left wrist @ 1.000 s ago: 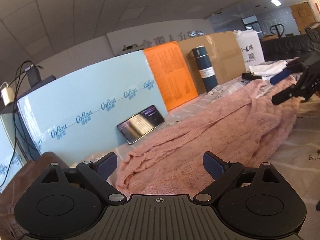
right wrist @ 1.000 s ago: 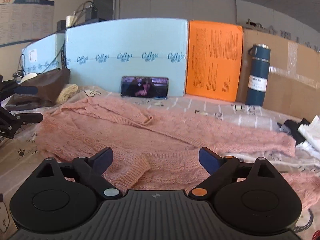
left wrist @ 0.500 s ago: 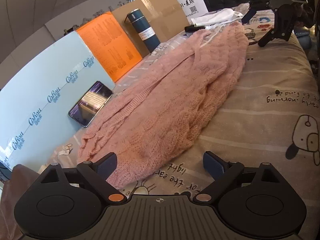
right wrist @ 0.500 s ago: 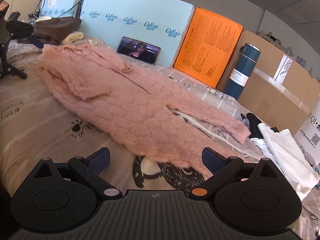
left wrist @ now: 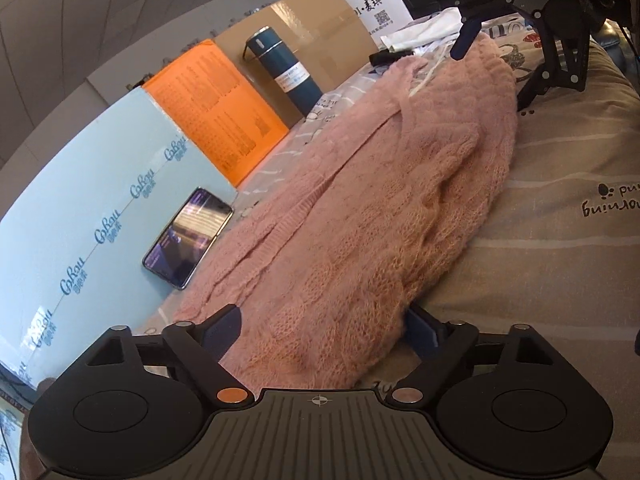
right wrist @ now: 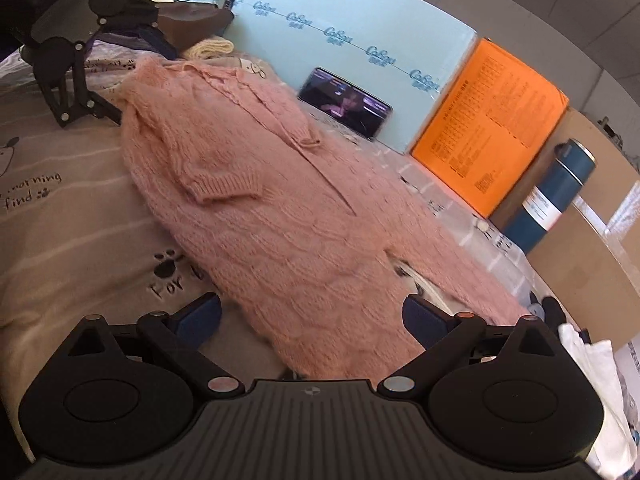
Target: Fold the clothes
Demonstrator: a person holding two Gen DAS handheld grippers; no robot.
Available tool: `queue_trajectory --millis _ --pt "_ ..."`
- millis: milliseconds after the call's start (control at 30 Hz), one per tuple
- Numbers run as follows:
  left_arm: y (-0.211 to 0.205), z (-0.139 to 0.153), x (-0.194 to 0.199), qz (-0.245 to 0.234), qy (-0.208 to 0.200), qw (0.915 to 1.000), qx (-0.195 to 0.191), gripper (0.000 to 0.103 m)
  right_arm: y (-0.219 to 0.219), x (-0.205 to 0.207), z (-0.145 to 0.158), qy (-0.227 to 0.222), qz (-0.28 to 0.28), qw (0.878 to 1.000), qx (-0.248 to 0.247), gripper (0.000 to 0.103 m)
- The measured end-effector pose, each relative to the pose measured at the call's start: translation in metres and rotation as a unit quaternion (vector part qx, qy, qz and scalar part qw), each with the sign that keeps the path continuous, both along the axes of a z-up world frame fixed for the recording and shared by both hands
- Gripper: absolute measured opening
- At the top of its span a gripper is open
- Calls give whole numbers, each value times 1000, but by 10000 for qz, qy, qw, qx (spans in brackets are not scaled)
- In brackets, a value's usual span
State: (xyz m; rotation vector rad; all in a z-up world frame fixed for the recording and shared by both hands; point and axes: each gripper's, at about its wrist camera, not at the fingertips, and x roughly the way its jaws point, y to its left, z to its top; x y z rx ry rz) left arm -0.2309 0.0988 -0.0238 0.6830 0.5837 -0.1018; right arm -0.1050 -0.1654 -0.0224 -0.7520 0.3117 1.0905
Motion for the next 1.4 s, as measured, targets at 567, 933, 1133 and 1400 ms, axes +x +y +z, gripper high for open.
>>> queue_trajectory --millis 567,933,1133,1400 --pt "70 30 69 535 -443 9890 -1304 14 46 94 56 -14 194 9972 729 11" --pt "98 39 134 481 -178 9876 -1483 46 86 178 54 637 -76 9919 1093 55" --pt "88 32 134 172 -95 9929 -1170 57 66 187 51 465 -139 9910 1250 65" --pt "83 36 128 124 -247 9940 -1056 72 59 181 57 280 -52 9907 1330 75"
